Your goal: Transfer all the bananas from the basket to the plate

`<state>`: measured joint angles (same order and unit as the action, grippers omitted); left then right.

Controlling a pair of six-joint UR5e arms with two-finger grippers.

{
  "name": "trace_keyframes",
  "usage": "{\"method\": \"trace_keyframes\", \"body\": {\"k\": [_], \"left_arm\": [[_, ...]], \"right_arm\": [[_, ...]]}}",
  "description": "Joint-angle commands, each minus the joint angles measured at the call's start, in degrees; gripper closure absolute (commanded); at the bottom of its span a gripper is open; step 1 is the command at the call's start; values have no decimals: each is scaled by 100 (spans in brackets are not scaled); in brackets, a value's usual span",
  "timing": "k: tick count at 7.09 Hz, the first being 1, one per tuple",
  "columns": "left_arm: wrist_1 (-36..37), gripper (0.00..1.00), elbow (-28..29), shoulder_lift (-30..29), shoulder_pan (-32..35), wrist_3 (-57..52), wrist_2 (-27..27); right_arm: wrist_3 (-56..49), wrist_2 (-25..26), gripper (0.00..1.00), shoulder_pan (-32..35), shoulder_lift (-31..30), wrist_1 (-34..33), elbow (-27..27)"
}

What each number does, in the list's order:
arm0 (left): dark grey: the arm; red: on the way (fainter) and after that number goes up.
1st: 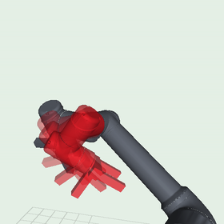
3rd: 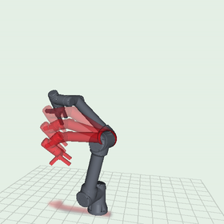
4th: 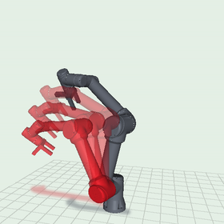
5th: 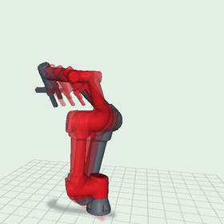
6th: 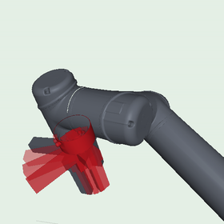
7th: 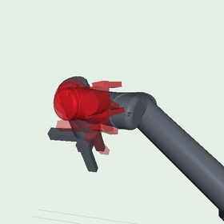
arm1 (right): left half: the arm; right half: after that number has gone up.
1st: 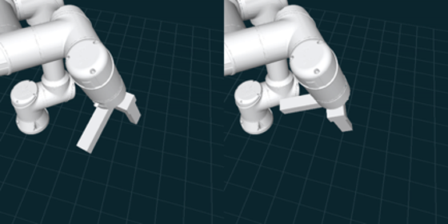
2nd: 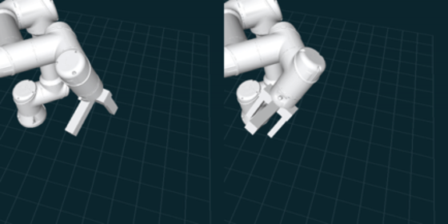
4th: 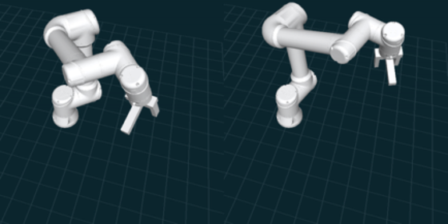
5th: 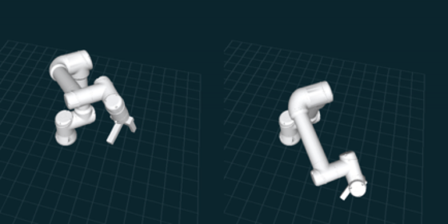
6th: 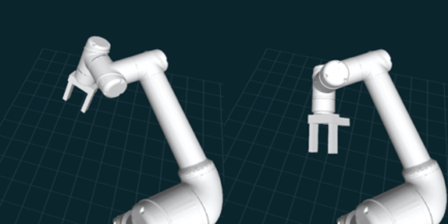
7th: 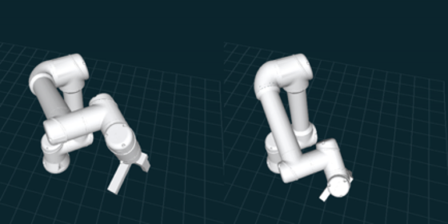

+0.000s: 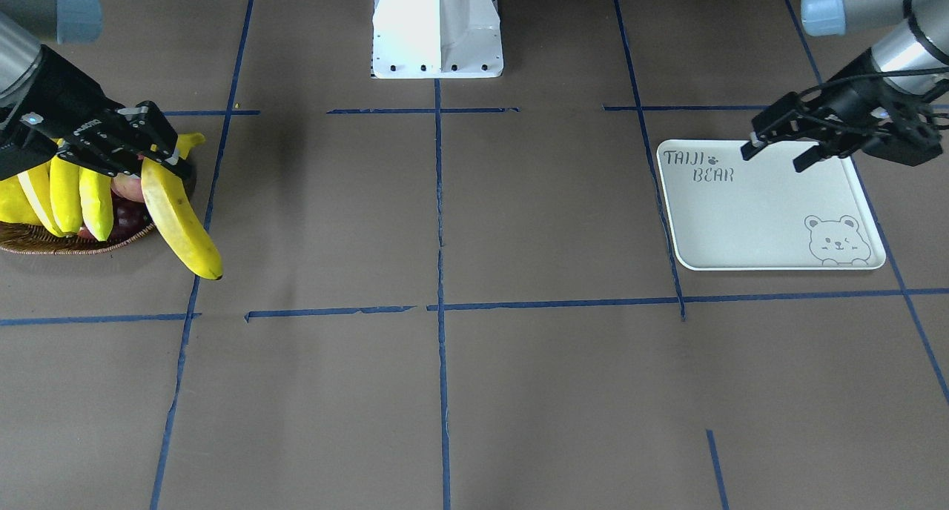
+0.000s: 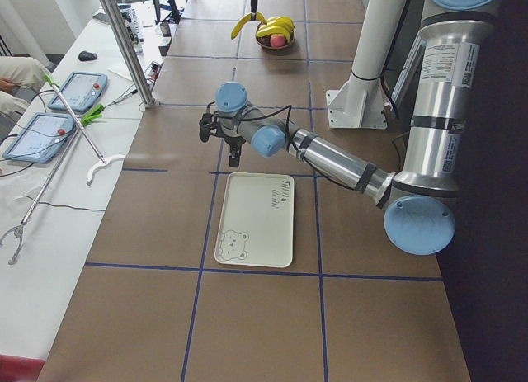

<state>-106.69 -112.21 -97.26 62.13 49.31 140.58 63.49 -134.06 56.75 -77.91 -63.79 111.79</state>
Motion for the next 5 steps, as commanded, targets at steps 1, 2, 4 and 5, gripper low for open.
{"method": "trace_keyframes", "body": {"k": [1,2,4,5], "left_arm": [[-473,0,-64,-676,-525,1382,-74],[-711,1,5,-984,-544,2084,-136],[-906,0,-29,-1574,-814,3562,-557],[-915,0,15,-1794,-1121,4029,-593]], "right_arm": [[1257,862,100,-759,144,995,-16],[1454,925,100,-936,362,1043,-8],[1674,1451,99,-1463,854,1053,-34],[1806,1775,100,-1709,1031,1053,-43]]}}
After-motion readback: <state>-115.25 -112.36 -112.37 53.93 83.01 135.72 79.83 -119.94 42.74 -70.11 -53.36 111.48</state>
